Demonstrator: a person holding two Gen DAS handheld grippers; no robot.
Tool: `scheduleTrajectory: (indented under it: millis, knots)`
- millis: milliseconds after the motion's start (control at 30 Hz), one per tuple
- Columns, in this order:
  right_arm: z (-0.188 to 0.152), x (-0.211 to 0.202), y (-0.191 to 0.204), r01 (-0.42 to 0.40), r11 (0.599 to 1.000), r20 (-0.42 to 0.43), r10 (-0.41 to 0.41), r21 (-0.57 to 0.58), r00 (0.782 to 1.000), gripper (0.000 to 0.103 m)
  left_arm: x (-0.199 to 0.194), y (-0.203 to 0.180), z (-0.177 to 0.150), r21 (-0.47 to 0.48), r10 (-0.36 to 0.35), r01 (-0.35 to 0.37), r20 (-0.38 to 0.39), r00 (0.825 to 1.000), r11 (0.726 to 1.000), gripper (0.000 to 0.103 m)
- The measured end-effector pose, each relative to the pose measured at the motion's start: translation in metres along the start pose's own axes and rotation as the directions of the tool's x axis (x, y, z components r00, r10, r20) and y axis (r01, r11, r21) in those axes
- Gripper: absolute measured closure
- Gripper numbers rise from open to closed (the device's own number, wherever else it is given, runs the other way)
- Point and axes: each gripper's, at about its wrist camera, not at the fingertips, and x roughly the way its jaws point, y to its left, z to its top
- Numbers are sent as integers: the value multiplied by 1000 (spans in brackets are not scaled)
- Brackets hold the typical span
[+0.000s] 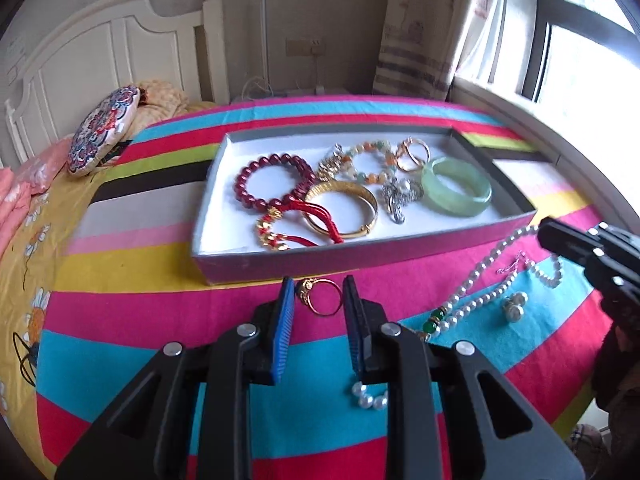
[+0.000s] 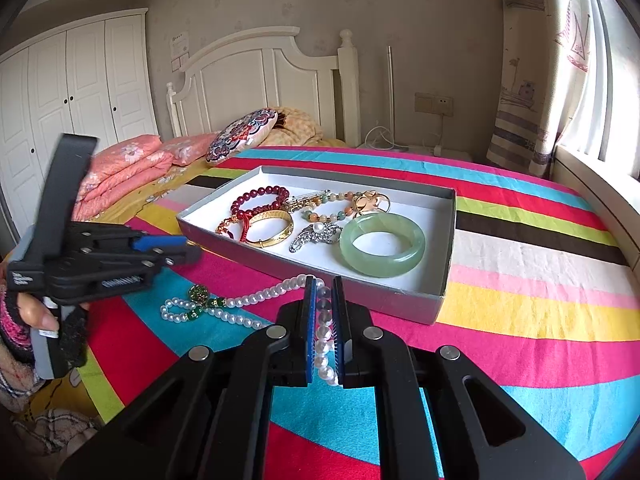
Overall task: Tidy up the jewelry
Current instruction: 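Grasp the gold ring with the left tool while the right tool holds the necklace, then lift the pearl necklace and gold ring over the box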
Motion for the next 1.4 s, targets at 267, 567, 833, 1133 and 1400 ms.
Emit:
scheduleTrajectory:
  millis: [267,567,833,1133,1400]
  knots:
    - [6,5,9,-9,998,-33,7,-56,999,94,-25,14,-8,-22,5,-4,46,999,1000,79]
    - [55,-12,10,16,995,54,-11,-103,998,94,-59,16,2,-10,9,-8,135,991,1000,79]
    - [84,-41,12,19,994,137,-4,-111,990,94,-85,12,14,15,9,-12,196,981,1000,79]
    - [113,-76,12,55,989,228,-22,-139,973,94,-100,0,28,59,-4,-10,234,972,998,79]
    - [139,-79,5,108,982,253,-66,-157,965,94,-84,-9,43,94,-28,9,207,978,996,79]
